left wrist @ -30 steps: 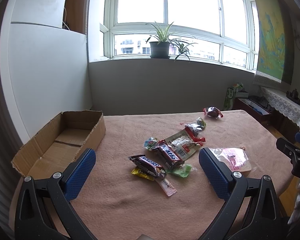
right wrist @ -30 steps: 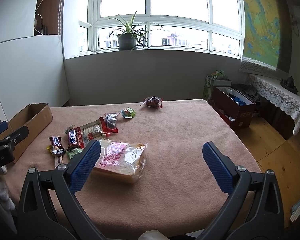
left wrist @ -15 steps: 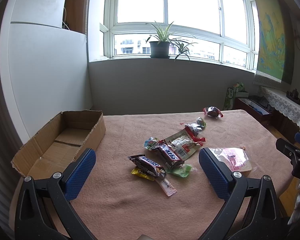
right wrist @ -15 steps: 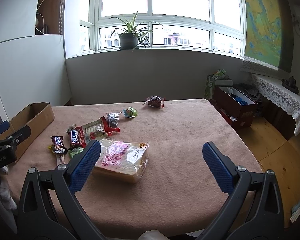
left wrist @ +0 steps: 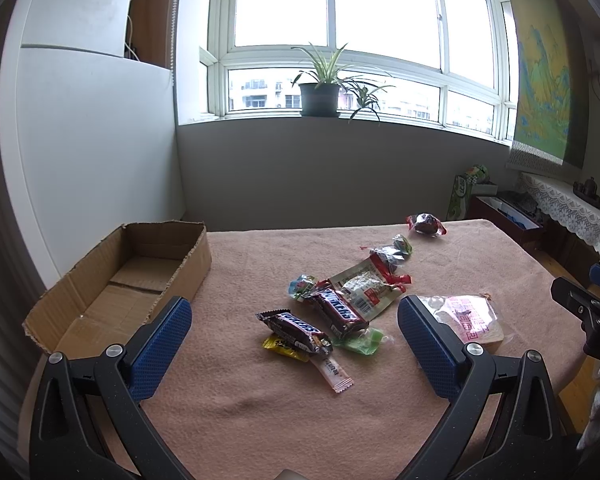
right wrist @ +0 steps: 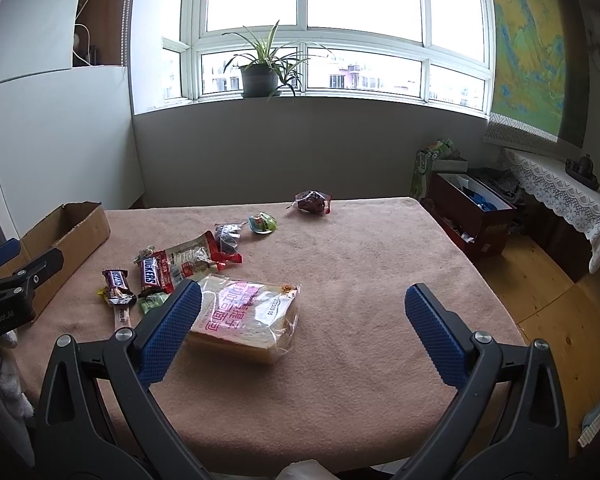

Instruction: Organize snacks

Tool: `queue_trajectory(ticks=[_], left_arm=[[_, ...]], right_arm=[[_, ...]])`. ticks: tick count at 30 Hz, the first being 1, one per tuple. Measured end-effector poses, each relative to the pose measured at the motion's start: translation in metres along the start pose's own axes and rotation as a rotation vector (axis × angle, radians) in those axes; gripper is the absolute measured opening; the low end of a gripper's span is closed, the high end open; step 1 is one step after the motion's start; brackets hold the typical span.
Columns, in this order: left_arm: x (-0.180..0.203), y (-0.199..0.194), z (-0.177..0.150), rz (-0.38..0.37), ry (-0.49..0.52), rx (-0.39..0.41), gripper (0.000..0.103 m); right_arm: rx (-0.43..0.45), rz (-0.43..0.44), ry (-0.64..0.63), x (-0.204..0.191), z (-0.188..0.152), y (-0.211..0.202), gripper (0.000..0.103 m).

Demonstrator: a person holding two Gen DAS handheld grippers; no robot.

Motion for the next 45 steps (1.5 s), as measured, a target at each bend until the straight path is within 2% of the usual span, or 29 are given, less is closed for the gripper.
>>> queue_trajectory(ticks=[19,27,32,34,38,40,41,42,43,45], left_arm=[[-0.004,0.001,-0.002,0.004,0.002,-0.007,0.102],[-0.032,-0.003,0.002,0.022,-0.057,0.003,0.102],[-0.049,-0.006,0.002,0.023,-0.111,0.009,0.102],[-0.05,-0.005,0.002,0.011,-0.125,0.005,0.102],[-0.034,0.003,-0.003,-0.035,-0.114,-0.022,0.101],[-0.022,0.01,-0.006,-0.078,-0.109,-0.045,0.096],[-0.014,0.014,-0.008,-0.104,-0.105,-0.059,0.089],[-0.007,0.018,-0.011,-0.131,-0.102,-0.078,0.082],[0.002,0.023,-0.013,-0.164,-0.102,-0.098,0.08],[0.018,0.033,-0.021,-0.24,-0.118,-0.145,0.072]], right_arm=[[-0.013,0.007,-0.009,0.0,-0.005,0.004,0.103],[-0.025,0.053,-0.04,0.002,-0.008,0.008,0.103],[-0.059,0.12,-0.05,0.001,-0.009,0.019,0.103],[-0.089,0.136,-0.044,0.003,-0.009,0.028,0.103],[-0.183,0.227,0.022,0.004,-0.017,0.045,0.103],[-0.228,0.263,0.053,0.004,-0.023,0.052,0.103],[-0.248,0.28,0.072,0.004,-0.026,0.055,0.103],[-0.268,0.302,0.092,0.003,-0.029,0.059,0.099],[-0.29,0.328,0.113,0.002,-0.032,0.062,0.092],[-0.332,0.376,0.163,0.0,-0.037,0.067,0.088]])
Point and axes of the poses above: each gripper's, at about its wrist camera, not at the fingertips, and y roughly the way its jaws point, x to its right, z to its top, the point moved 9 cm from there along y, roughly the way its jaws point, and after that the axes turned 11 degrees about -z, right-handed, at the moved point
